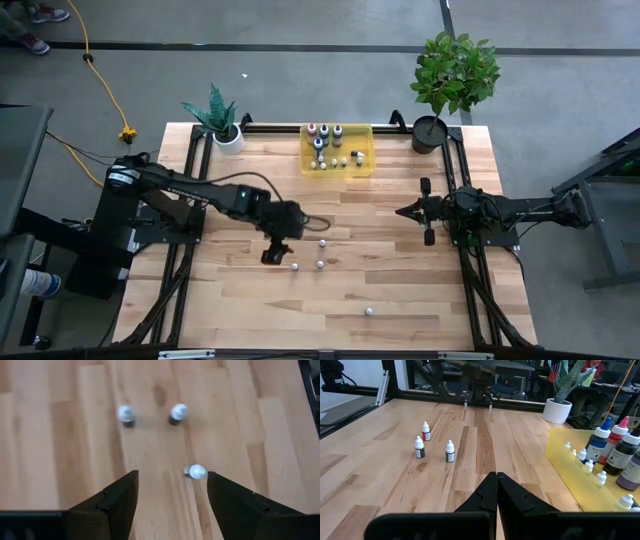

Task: Pick & Place food coloring
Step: Put the small red food coloring bottle into the yellow bin

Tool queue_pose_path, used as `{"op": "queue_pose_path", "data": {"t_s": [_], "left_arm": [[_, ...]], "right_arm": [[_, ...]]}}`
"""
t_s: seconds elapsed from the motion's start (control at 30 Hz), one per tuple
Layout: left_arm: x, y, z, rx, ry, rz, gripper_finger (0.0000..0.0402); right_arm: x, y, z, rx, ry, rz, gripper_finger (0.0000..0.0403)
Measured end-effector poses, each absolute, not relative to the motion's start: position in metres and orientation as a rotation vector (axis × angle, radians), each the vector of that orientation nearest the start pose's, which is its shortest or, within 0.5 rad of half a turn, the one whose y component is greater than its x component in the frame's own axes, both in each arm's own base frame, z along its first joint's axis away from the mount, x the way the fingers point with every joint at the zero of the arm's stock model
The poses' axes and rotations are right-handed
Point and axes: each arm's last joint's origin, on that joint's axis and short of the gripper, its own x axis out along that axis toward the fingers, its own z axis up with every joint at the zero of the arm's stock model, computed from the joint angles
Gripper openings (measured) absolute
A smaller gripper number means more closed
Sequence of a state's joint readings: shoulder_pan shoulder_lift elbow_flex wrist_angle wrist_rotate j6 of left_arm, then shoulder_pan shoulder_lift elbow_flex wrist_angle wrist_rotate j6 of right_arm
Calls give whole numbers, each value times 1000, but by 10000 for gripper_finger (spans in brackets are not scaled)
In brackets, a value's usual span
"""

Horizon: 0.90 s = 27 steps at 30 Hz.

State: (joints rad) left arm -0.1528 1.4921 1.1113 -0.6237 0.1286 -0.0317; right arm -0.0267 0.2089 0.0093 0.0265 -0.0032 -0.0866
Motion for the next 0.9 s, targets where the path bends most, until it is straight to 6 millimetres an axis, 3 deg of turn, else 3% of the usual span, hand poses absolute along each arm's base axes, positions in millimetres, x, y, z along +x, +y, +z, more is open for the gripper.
{"op": "queue_pose_path", "data": {"t_s": [0.37, 0.9], "left_arm": [[285, -80, 212, 210, 898, -542, 227], [296, -83, 178, 284, 913, -525, 227]], "right_arm": [[109, -3, 152, -84, 174, -16, 0], [109, -3, 152, -84, 175, -16, 0]]}}
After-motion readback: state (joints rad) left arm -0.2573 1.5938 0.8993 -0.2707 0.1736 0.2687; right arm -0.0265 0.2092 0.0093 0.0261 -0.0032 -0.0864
